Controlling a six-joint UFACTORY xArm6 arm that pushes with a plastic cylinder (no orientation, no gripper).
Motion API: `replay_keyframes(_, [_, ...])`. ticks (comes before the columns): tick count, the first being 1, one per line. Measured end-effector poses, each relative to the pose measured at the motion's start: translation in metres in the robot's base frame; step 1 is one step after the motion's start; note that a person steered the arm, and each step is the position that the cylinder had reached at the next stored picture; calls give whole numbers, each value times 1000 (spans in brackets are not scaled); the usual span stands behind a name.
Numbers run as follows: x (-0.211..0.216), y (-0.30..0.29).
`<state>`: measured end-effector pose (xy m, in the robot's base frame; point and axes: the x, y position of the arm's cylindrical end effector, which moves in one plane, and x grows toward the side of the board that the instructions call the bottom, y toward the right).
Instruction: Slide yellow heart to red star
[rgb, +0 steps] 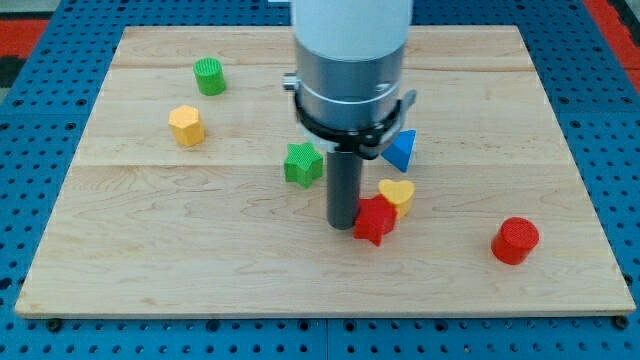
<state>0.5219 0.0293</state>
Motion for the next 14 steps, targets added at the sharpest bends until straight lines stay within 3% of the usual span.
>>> replay_keyframes(3, [-1,108])
replay_keyframes(4, [-1,118])
replay_keyframes(6, [-8,43])
replay_keyframes(8, [-68,-3])
replay_keyframes(10, [-68,75])
replay_keyframes(14, [-52,9])
